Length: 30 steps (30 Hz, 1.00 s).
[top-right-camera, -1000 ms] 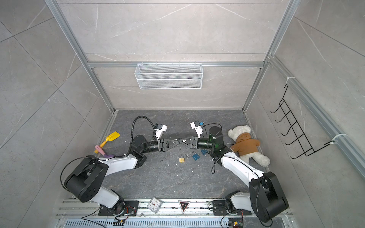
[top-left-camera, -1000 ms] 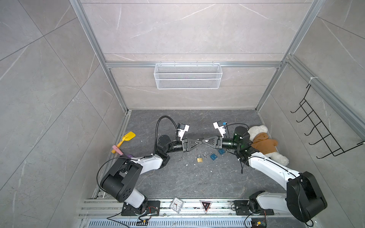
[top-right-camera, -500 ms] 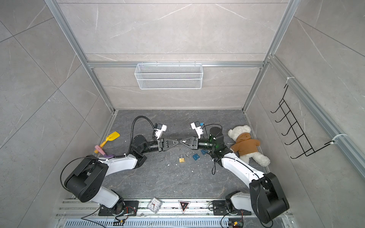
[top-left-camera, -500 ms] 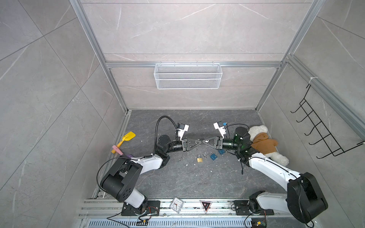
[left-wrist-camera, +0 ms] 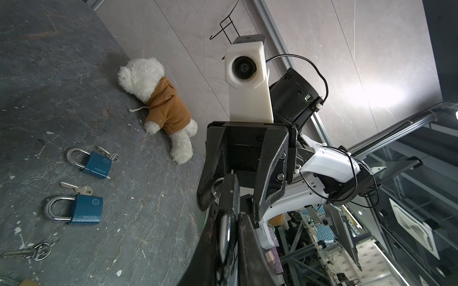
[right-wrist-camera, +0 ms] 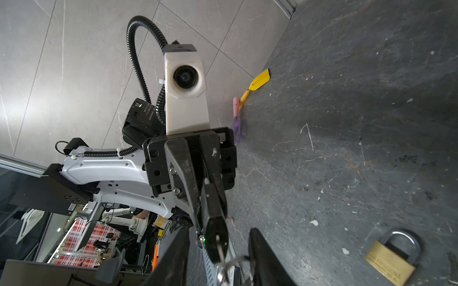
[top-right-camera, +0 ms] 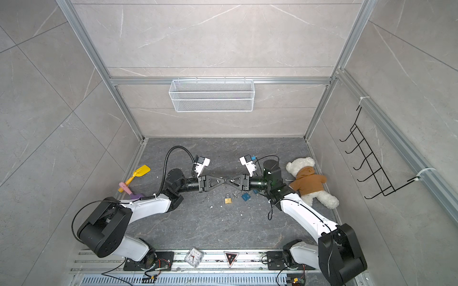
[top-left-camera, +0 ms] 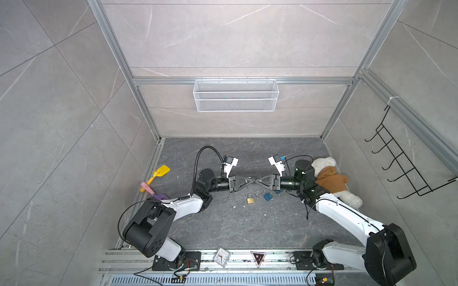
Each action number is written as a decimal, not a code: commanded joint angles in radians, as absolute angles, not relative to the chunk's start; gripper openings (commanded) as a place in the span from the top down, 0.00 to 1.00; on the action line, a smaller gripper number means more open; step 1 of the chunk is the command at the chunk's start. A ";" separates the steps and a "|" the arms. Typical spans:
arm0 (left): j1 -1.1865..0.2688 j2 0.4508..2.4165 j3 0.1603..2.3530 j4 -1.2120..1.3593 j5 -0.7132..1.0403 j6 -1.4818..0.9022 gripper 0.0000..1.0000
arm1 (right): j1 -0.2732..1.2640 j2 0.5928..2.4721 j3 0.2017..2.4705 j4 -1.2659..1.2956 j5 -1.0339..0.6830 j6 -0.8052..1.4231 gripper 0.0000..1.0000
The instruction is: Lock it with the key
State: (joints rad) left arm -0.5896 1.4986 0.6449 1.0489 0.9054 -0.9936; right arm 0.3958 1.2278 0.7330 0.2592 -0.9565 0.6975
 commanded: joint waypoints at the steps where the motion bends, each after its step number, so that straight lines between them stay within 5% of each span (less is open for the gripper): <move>1: -0.588 1.447 0.669 1.041 0.950 -0.911 1.00 | 0.384 1.196 0.769 0.149 -0.927 0.626 0.53; 20: -0.588 1.427 0.674 1.000 0.951 -0.895 1.00 | 0.376 1.086 0.852 -0.158 -0.782 0.462 0.53; 30: -0.588 1.422 0.670 1.006 0.945 -0.902 1.00 | 0.377 1.085 0.793 -0.026 -0.859 0.547 0.68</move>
